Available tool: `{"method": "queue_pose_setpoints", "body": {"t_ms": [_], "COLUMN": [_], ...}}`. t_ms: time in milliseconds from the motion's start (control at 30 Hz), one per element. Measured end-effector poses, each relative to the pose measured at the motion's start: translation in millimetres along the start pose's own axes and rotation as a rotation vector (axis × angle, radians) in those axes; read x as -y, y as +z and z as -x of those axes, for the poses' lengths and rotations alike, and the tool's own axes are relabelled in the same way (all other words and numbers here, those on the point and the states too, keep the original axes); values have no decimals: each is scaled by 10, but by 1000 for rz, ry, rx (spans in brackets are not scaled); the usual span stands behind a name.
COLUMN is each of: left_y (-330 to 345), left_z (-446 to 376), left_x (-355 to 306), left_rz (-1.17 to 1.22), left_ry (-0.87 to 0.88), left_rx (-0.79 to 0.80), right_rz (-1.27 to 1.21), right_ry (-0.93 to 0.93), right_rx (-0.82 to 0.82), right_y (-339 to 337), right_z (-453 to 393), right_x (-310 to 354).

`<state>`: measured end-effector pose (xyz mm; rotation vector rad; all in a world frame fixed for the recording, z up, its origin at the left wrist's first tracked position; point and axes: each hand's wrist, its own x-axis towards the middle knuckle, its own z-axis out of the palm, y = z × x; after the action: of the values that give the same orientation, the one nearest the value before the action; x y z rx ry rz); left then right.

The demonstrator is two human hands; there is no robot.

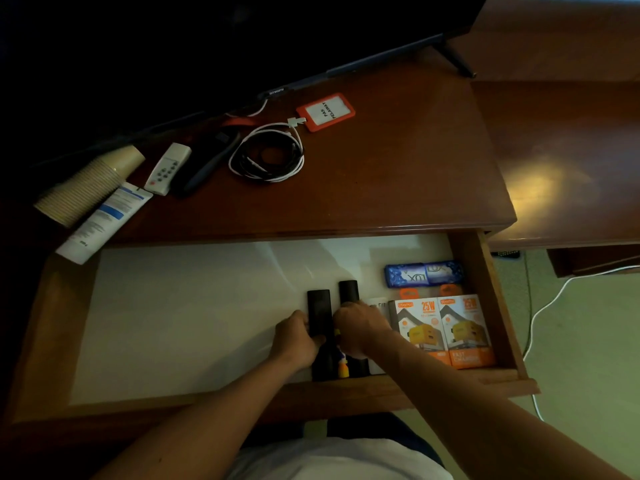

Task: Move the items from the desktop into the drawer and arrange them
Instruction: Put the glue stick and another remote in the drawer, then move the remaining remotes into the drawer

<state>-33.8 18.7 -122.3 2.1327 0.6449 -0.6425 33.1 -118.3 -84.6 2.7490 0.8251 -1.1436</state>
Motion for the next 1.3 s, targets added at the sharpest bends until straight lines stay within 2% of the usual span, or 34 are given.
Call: {"method": "queue_pose_setpoints", "body": {"t_ms": [367, 700, 833, 933, 1033, 1100, 1233, 1300], "left_y": [-92, -320, -795, -1241, -1729, -2061, -2630, -2843], "left_z": [-16, -27, -48, -19, -17, -69, -281, -424], "left_x": [53, 64, 14, -67, -57, -40, -71, -111], "left_rz": [-37, -82, -48, -25, 15, 37, -78, -183], "left_ry": [36, 65, 94, 177, 270, 309, 356, 371], "left_rx": [67, 31, -118, -277, -480, -581, -771, -804], "right_rz": [4, -27, -168, -330, -444, -458, -291, -222], "right_ry": [37, 85, 61, 22, -118, -220, -293, -279], "right_rx": [-14, -34, -191, -340, -559, -650, -596, -533], "right_y": [1, -248, -641, -986, -1324, -1563, -1948, -2045], "right_z": [4, 14, -60, -138, -243, -376, -766, -930], "right_x": [65, 223, 484, 758, 1055, 1240, 1540, 1646]}}
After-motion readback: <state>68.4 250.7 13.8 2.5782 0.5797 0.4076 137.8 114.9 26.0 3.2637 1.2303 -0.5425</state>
